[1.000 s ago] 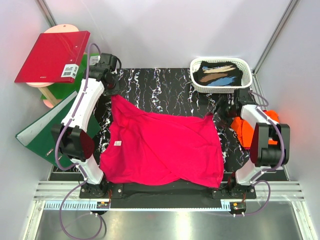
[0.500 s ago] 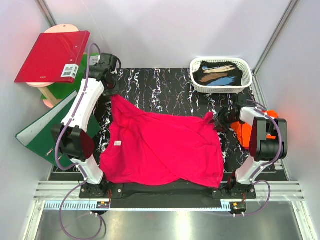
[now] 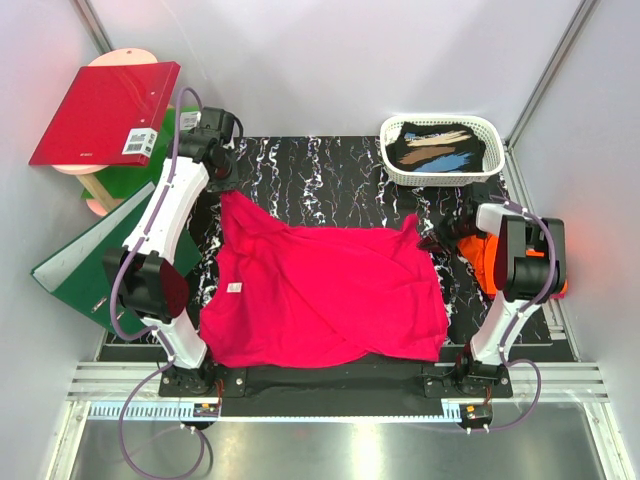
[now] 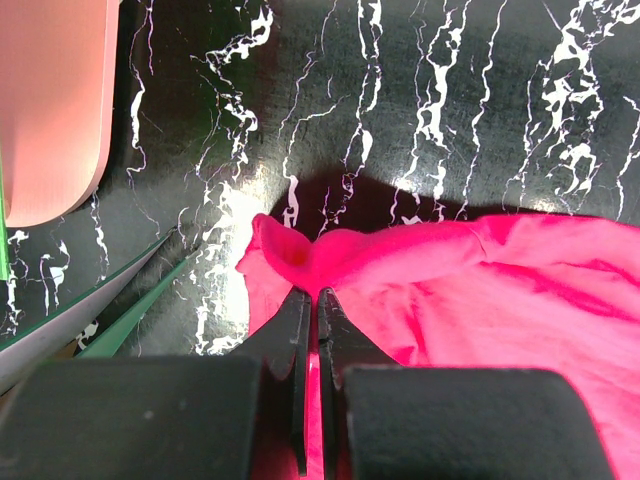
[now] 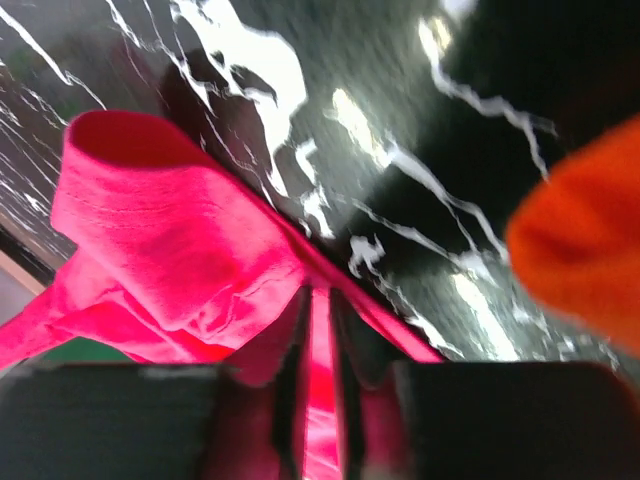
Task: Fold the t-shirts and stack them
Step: Flatten out the tshirt
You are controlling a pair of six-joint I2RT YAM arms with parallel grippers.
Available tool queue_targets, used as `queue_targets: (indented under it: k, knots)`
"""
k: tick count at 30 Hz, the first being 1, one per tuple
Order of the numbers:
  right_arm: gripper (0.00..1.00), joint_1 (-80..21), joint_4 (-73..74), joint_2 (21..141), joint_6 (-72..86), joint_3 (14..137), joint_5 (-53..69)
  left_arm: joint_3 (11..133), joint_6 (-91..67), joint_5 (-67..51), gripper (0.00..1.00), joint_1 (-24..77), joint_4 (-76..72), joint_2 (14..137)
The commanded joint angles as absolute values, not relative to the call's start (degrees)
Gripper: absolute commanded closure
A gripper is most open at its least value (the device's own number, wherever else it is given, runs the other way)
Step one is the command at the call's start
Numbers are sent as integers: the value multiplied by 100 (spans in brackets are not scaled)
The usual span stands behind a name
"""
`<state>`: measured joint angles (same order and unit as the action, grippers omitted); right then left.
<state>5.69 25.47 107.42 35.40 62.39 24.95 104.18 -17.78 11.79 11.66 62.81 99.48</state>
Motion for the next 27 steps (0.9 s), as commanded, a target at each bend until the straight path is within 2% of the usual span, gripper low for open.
queue_targets:
  k: [1, 5, 14, 16, 17, 18, 20, 22, 27]
  knots:
    - [85, 589, 2417, 11118, 3340, 6591, 2293, 10336, -1696, 1274, 100, 1125, 6117, 9756]
    - [98, 597, 2408, 11223, 3331, 6706, 2364, 10345, -1714, 1318, 100, 1125, 6126, 9765]
    - [100, 589, 2460, 10451, 3261, 6671, 2487, 10336, -1740, 1327, 100, 1125, 6135, 9826]
    - [91, 606, 2653, 10301, 3191, 6723, 2357, 10345, -1749, 1310, 100, 1134, 6126, 9844]
    - [82, 615, 2846, 10249, 3138, 6724, 2295, 10362, -1749, 1301, 100, 1134, 6117, 9852]
    - [64, 615, 2900, 10213, 3077, 6689, 2224, 10354, -1740, 1301, 100, 1134, 6117, 9861]
    - [49, 650, 2909, 10187, 3024, 6601, 2171, 10362, -1732, 1292, 100, 1134, 6117, 9888]
    - [38, 668, 2909, 10230, 3024, 6513, 2162, 10345, -1714, 1275, 100, 1134, 6126, 9905]
    - [35, 677, 2672, 10485, 3120, 6486, 2276, 10301, -1688, 1274, 100, 1134, 6117, 9905]
